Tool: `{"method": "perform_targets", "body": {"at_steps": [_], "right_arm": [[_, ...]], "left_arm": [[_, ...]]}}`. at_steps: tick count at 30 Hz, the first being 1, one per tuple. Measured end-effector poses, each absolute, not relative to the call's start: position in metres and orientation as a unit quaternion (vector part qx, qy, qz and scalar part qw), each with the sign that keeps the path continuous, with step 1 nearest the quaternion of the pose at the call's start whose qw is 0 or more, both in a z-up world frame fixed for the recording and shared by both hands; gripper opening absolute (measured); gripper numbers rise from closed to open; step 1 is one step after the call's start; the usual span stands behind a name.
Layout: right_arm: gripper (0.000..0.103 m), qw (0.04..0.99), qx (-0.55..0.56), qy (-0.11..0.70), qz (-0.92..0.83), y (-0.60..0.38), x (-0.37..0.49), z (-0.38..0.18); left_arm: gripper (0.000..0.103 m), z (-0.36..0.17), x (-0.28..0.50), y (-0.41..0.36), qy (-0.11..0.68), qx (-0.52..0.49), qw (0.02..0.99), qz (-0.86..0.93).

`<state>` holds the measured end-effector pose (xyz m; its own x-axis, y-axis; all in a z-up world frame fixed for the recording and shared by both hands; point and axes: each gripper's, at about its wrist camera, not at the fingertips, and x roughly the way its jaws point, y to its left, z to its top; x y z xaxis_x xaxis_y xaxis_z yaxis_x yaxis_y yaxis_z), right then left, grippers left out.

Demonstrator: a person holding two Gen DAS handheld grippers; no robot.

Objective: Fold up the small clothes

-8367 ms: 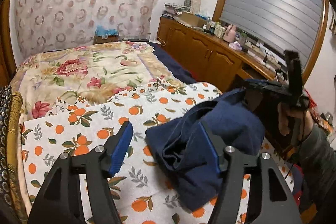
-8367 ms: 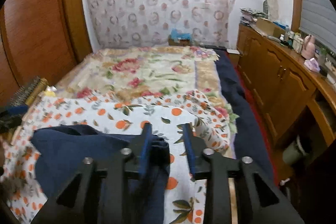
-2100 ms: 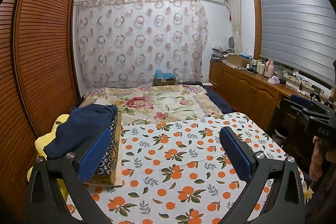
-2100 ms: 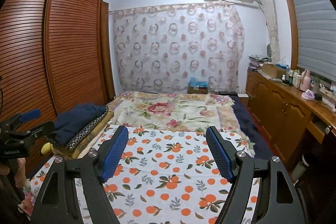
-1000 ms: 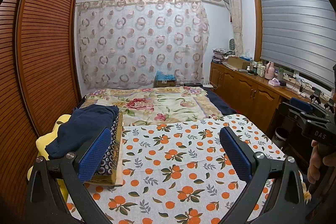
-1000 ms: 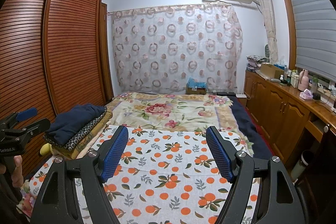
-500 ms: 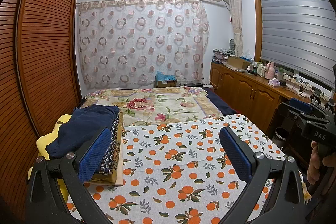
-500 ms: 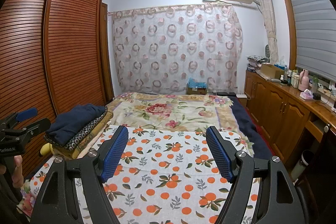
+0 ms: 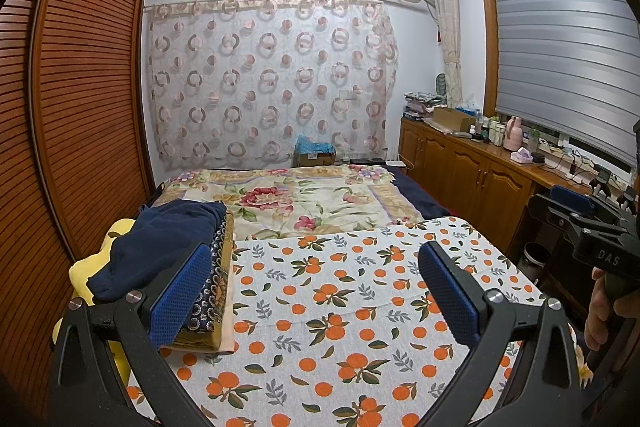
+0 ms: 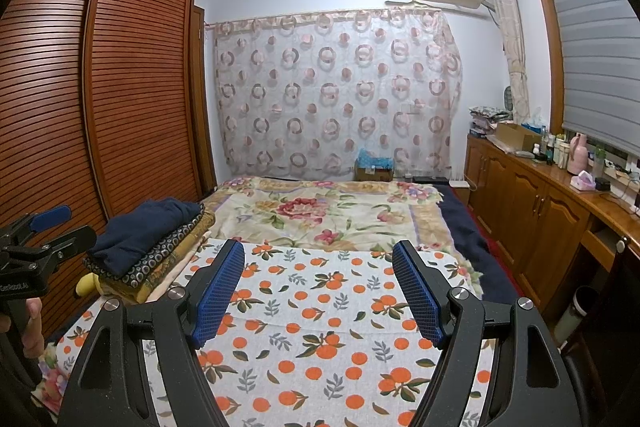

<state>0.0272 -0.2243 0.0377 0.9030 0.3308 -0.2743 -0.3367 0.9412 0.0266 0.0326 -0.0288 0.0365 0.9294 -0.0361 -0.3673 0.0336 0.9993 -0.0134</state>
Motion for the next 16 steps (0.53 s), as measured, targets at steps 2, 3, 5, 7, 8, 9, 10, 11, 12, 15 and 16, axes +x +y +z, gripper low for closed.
{"method": "perform_targets", "body": {"at_steps": [2, 3, 5, 7, 8, 9, 10, 11, 12, 15, 16], "right_arm": [[0.078, 0.975, -0.011, 0.139, 0.171, -0.2245, 0.0271, 0.0373], [0.078, 0.975, -0.011, 0.139, 0.171, -0.2248, 0.0276, 0.0376], [0.078, 0.975, -0.012, 0.139, 0.171, -0.2254, 0.0283, 0.0379], [0.078, 0.976, -0.012, 0.138, 0.171, -0.2252, 0.0274, 0.0370], [0.078, 0.976, -0.012, 0.138, 0.170, -0.2253, 0.0276, 0.0370], [0.078, 0.976, -0.012, 0.138, 0.171, -0.2257, 0.0281, 0.0373], [0.078, 0.976, -0.012, 0.137, 0.170, -0.2256, 0.0274, 0.0363], [0.078, 0.976, -0.012, 0.137, 0.170, -0.2254, 0.0277, 0.0364], [0.078, 0.976, -0.012, 0.137, 0.170, -0.2253, 0.0286, 0.0368], [0.078, 0.976, -0.012, 0.137, 0.171, -0.2253, 0.0282, 0.0359], [0.078, 0.976, -0.012, 0.137, 0.170, -0.2254, 0.0286, 0.0361]], "left_arm": [[0.103, 0.0362, 0.0327, -0.0288, 0.187, -0.004, 0.982, -0.018], [0.103, 0.0364, 0.0325, -0.0288, 0.187, -0.005, 0.982, -0.018], [0.103, 0.0366, 0.0328, -0.0289, 0.187, -0.004, 0.982, -0.018], [0.103, 0.0359, 0.0329, -0.0288, 0.187, -0.004, 0.982, -0.018], [0.103, 0.0365, 0.0324, -0.0290, 0.187, -0.004, 0.982, -0.018], [0.103, 0.0361, 0.0326, -0.0289, 0.187, -0.004, 0.982, -0.018], [0.103, 0.0363, 0.0325, -0.0288, 0.187, -0.004, 0.982, -0.018], [0.103, 0.0365, 0.0322, -0.0287, 0.187, -0.004, 0.982, -0.018], [0.103, 0.0360, 0.0327, -0.0288, 0.187, -0.004, 0.982, -0.018], [0.103, 0.0358, 0.0326, -0.0289, 0.187, -0.004, 0.982, -0.018], [0.103, 0.0359, 0.0326, -0.0289, 0.187, -0.004, 0.982, -0.018]]}}
